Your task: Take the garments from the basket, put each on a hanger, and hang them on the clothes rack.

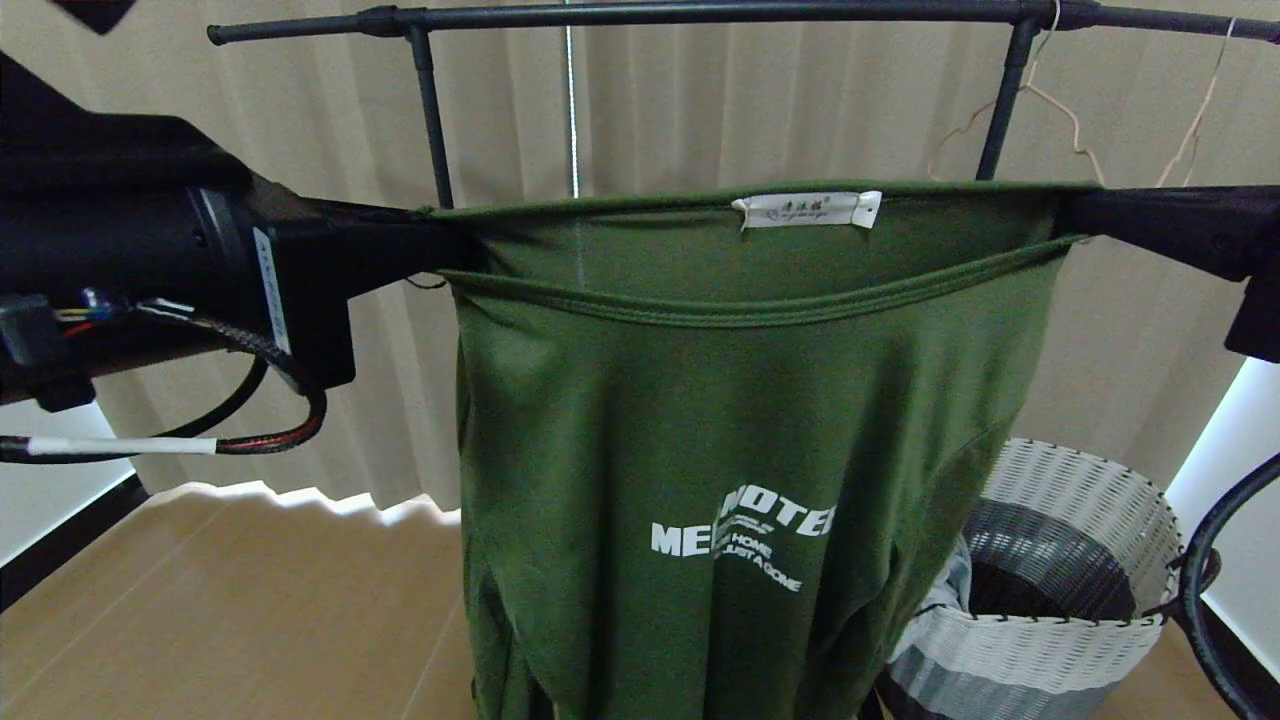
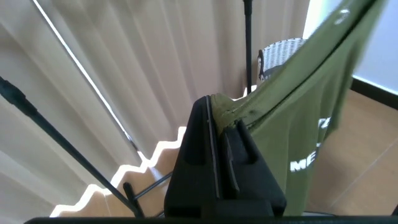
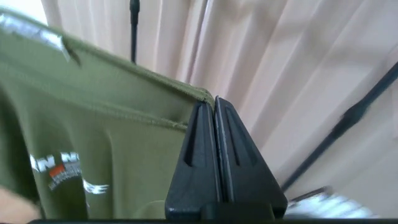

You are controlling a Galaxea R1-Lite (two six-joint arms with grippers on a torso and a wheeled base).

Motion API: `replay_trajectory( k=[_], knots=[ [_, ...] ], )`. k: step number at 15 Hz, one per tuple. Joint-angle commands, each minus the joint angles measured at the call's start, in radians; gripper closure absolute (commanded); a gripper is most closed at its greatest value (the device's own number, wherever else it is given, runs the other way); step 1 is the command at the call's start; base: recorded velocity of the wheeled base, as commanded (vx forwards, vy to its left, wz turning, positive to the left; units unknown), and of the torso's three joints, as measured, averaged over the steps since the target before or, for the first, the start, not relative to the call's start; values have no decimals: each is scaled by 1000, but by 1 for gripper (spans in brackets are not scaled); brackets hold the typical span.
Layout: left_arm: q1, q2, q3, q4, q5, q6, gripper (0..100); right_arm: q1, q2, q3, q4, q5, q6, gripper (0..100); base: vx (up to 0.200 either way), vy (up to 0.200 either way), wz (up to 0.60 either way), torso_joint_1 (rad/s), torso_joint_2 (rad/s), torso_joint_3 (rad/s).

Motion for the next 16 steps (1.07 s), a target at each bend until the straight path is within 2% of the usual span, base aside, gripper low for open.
replay_trajectory(
  k=[1,6,7,11,12,13,16],
  knots=[
    [-2,-27,19,-1,0,4,100,1,26,7,0,-1,18,100,0,0,0,0,0,0],
    [0,-24,30,-2,0,1,100,-4,23,10,11,-6,20,100,0,0,0,0,0,0],
    [1,-24,30,-2,1,1,100,-4,23,10,11,-6,20,0,0,0,0,0,0,0],
    [20,-21,30,1,9,-4,100,-4,-12,78,-3,-4,20,0,0,0,0,0,0,0],
    [89,2,32,-1,10,-4,100,-4,-55,113,-3,-3,20,0,0,0,0,0,0,0],
    [115,11,32,-1,10,-6,100,-4,-83,128,-3,5,20,0,0,0,0,0,0,0],
    [138,31,27,-4,9,-9,100,4,-141,167,-3,11,21,0,0,0,0,0,0,0]
  ],
)
